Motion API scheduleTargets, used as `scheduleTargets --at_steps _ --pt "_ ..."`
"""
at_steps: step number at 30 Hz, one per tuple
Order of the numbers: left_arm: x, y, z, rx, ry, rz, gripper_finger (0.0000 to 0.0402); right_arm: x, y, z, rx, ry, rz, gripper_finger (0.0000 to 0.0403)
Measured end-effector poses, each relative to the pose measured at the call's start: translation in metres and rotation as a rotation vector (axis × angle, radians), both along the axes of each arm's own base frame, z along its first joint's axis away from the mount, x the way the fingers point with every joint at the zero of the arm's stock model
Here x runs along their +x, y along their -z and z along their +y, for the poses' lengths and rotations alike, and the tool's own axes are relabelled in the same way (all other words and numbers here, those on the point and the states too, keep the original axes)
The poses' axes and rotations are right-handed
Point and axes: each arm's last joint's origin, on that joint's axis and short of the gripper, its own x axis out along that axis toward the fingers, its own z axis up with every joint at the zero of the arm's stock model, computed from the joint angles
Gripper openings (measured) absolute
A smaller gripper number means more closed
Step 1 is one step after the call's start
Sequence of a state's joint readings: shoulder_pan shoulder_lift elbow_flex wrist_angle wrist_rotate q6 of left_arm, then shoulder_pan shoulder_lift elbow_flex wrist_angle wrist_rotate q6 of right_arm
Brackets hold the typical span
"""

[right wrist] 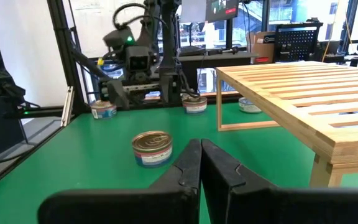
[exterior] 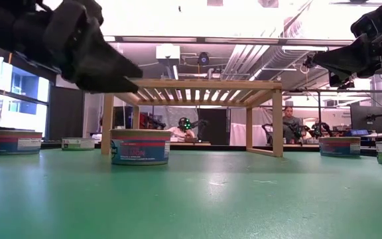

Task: Stack canned seafood by type on shelf
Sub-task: Put the center blue tuna can on the shelf

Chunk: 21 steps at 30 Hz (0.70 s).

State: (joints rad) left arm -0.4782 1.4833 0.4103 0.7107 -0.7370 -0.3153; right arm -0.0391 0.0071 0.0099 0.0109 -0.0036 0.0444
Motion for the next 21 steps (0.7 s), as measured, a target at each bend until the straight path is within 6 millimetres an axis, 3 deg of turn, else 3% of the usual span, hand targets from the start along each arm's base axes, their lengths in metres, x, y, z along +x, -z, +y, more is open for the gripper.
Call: scheduleTargets --at_steps 9,17,21 --pt "-0.007 0.014 0.012 -0.069 0.123 0.048 0.0365 0.000 -0.006 0.000 -0.007 0.000 -0.067 0.0000" --pt "0.003 0.016 0.020 -0.188 0.292 0.151 0.0365 0.000 -0.008 0.000 0.146 -0.020 -0.092 0.0000" --pt "0.013 0.011 0.018 -0.129 0.283 0.253 0.0365 0.000 -0.008 0.003 0.150 -0.126 -0.075 0.0002"
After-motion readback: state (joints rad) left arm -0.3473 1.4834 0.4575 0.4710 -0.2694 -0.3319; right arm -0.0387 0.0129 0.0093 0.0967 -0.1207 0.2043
